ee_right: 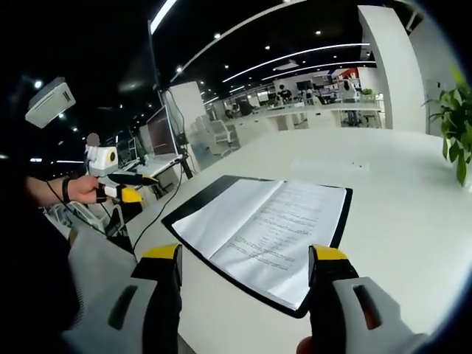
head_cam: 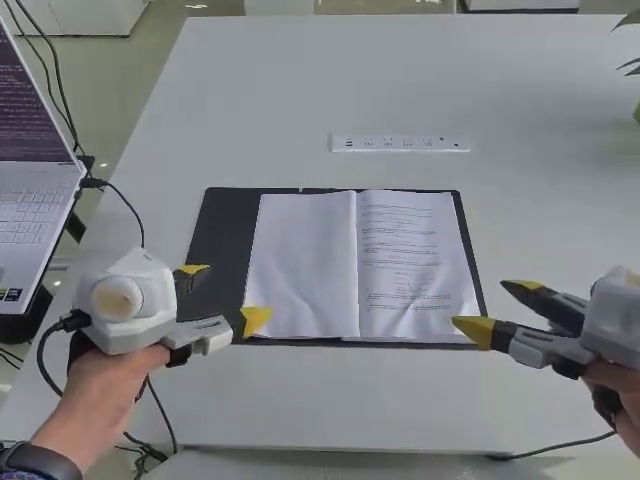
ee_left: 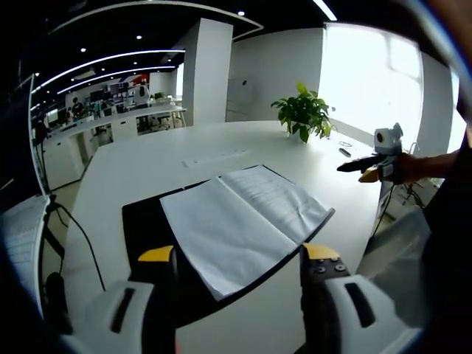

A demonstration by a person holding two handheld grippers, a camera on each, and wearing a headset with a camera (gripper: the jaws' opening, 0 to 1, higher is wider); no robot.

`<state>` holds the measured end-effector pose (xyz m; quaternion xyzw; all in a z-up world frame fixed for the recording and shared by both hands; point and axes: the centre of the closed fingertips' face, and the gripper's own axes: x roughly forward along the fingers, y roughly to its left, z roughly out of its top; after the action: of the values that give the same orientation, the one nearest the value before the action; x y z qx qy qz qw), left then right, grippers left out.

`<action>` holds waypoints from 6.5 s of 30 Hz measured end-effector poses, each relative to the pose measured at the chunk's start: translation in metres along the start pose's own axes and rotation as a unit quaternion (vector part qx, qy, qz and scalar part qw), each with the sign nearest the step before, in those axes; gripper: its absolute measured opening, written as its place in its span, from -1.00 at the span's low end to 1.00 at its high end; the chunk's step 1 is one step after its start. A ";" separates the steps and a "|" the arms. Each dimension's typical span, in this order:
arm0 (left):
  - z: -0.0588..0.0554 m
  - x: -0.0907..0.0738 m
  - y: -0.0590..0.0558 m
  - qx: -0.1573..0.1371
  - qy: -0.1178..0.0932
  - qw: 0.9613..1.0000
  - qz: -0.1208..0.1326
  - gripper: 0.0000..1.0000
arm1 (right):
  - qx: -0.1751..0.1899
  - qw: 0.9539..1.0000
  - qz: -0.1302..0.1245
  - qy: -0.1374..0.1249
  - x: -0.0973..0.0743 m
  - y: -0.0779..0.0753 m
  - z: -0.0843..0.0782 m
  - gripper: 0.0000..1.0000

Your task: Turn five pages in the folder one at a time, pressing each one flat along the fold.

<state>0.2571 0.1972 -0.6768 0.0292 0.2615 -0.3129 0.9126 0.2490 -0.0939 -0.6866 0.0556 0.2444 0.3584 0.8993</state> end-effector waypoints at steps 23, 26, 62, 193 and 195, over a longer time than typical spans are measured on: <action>-0.008 0.007 -0.024 0.006 0.013 1.000 -0.011 0.50 | 0.028 0.999 -0.018 0.003 -0.021 0.003 -0.019 0.50; -0.008 0.013 -0.030 0.007 0.021 1.000 -0.020 0.47 | 0.029 0.999 -0.017 0.004 -0.021 0.004 -0.020 0.53; 0.035 0.132 -0.127 0.085 0.055 0.980 -0.171 0.52 | 0.081 0.996 -0.029 -0.011 -0.034 -0.007 -0.029 0.53; 0.000 0.248 -0.188 0.112 0.114 0.975 -0.155 0.43 | 0.285 0.958 0.013 -0.013 0.070 -0.089 -0.041 -1.00; 0.003 0.245 -0.186 0.105 0.112 0.976 -0.155 0.44 | 0.286 0.958 0.013 -0.014 0.070 -0.088 -0.039 -1.00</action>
<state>0.3130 -0.0887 -0.7751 0.1191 0.3287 -0.4711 0.8098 0.3287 -0.1142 -0.7726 0.3187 0.3234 0.2841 0.8445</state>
